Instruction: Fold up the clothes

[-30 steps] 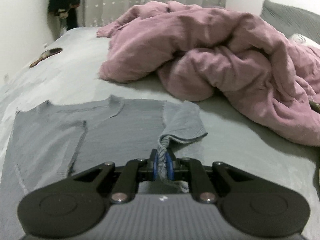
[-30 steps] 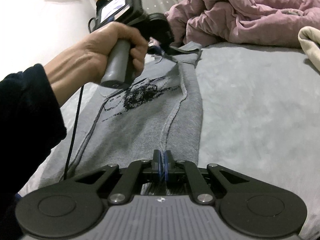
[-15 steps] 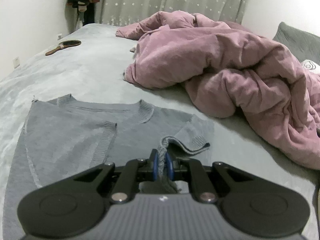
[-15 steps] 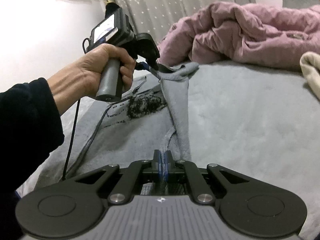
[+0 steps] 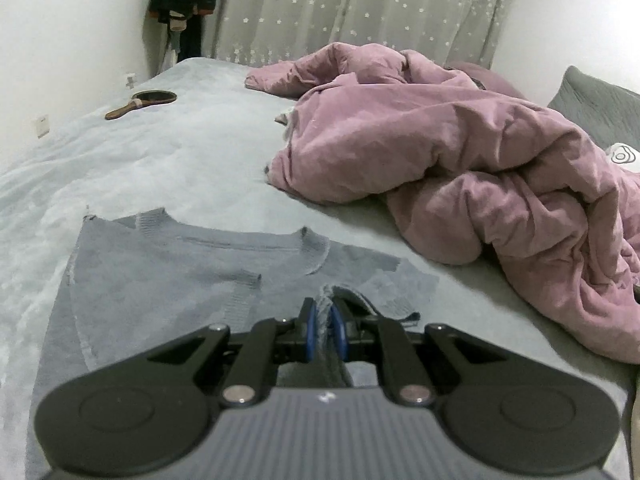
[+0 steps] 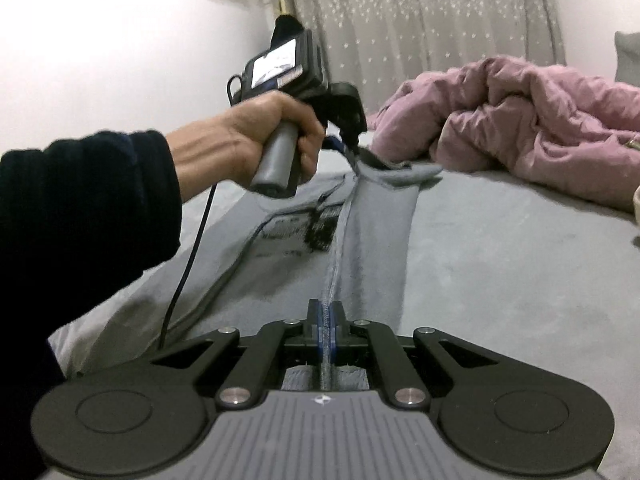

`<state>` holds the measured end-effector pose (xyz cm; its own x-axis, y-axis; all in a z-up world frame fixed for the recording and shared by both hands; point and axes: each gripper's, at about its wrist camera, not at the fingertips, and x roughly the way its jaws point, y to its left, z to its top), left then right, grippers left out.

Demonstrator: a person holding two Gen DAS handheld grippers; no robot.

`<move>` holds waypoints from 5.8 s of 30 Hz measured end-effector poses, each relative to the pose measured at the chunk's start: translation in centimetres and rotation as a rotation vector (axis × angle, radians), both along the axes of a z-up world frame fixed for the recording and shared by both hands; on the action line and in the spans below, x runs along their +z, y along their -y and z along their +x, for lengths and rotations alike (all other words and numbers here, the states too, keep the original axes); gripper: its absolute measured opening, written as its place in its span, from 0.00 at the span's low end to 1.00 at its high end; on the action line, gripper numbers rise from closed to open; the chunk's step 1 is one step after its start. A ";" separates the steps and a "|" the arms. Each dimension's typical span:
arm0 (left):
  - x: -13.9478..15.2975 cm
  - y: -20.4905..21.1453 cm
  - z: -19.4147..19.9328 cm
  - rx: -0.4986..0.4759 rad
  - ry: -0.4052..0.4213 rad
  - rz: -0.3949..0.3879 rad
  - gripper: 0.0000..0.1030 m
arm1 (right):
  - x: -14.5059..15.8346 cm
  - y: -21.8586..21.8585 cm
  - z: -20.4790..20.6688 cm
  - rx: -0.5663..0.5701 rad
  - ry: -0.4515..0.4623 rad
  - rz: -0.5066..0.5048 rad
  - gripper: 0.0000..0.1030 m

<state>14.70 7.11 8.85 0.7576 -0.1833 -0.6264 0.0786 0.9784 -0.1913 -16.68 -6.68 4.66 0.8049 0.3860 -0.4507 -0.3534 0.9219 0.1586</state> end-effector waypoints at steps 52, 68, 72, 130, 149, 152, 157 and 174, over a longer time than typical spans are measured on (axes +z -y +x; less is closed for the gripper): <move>-3.8 2.5 5.4 -0.340 0.022 0.413 0.07 | -1.7 -3.2 2.4 0.069 -0.122 -0.005 0.06; -1.1 -6.3 5.6 -0.043 0.000 -0.019 0.07 | -0.8 -3.4 1.9 0.032 -0.046 -0.019 0.05; -1.5 -7.5 5.3 -0.002 -0.010 -0.050 0.07 | -1.0 -3.6 2.0 0.036 -0.052 -0.033 0.05; -4.5 -12.6 3.6 0.185 -0.011 -0.222 0.07 | -1.3 -3.8 1.8 0.035 -0.064 -0.029 0.05; -4.9 -12.5 4.4 0.190 -0.060 -0.147 0.09 | 0.0 -5.7 0.6 0.087 0.013 -0.053 0.05; -4.6 -12.7 4.4 0.182 -0.060 -0.149 0.09 | 0.3 -6.1 0.3 0.103 0.039 -0.062 0.05; -4.2 -13.6 3.9 0.199 -0.065 -0.168 0.09 | 0.2 -6.6 0.5 0.126 0.052 -0.064 0.05; 1.5 -18.6 -5.8 0.181 -0.123 -0.200 0.19 | -0.6 -9.6 0.5 0.159 0.030 -0.213 0.06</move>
